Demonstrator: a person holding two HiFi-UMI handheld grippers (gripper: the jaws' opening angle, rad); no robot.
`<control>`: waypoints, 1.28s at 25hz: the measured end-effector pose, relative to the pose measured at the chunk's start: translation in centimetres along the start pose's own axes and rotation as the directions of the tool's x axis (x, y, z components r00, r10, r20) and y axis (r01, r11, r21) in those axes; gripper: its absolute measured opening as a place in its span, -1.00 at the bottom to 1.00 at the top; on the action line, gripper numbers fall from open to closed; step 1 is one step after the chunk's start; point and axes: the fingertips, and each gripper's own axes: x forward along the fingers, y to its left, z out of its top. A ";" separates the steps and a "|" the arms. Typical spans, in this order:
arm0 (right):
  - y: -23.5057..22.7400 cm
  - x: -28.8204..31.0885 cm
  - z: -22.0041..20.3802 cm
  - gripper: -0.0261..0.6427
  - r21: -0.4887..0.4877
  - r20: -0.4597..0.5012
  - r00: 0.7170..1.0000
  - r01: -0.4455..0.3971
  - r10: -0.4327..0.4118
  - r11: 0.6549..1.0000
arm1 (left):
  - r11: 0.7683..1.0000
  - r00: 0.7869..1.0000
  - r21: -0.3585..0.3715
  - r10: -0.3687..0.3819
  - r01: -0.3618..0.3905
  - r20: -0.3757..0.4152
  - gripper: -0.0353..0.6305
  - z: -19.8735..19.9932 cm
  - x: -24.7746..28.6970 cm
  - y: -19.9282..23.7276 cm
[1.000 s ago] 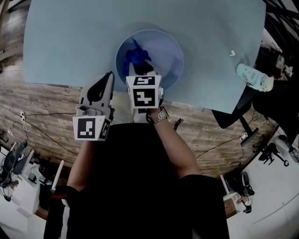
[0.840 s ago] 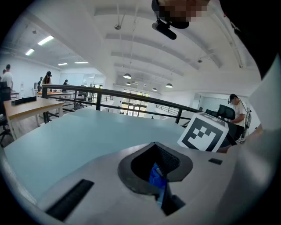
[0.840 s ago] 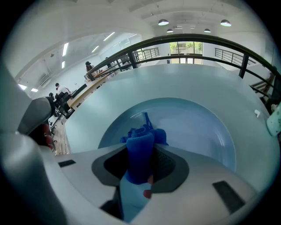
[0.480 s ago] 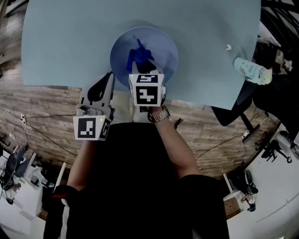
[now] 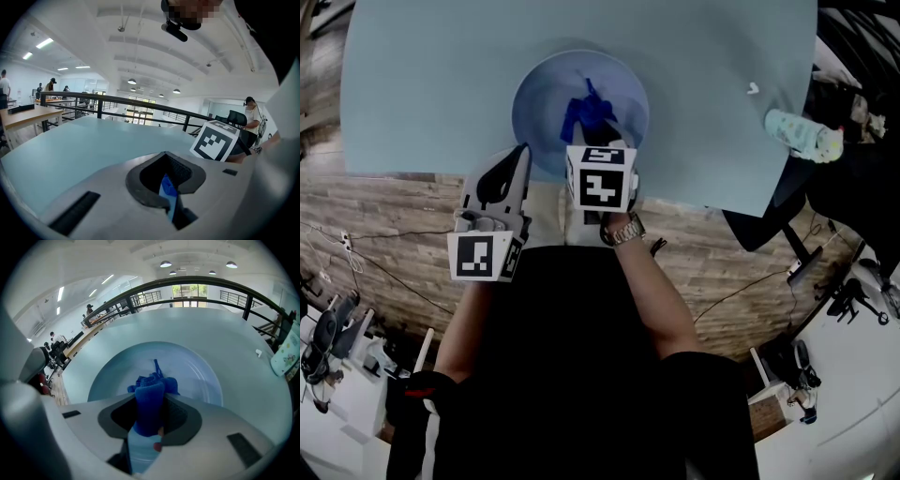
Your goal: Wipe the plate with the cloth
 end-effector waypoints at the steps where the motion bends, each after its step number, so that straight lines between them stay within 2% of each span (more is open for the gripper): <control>1: -0.3 -0.1 -0.1 -0.56 0.002 -0.002 1.000 0.003 -0.003 1.000 | 1.000 1.000 0.001 -0.001 0.001 0.000 -0.89 0.0 0.1 -0.1; 23: -4.3 -1.9 -1.1 -0.57 0.043 -0.012 0.998 0.062 -0.062 0.997 | 1.000 1.000 0.010 0.006 -0.006 -0.002 -0.89 0.0 -0.7 -3.2; 32: -4.1 -4.0 -1.1 -0.57 0.077 0.007 0.998 0.061 -0.062 0.995 | 0.998 0.998 0.030 -0.057 0.057 0.005 -0.89 0.8 -1.0 -4.2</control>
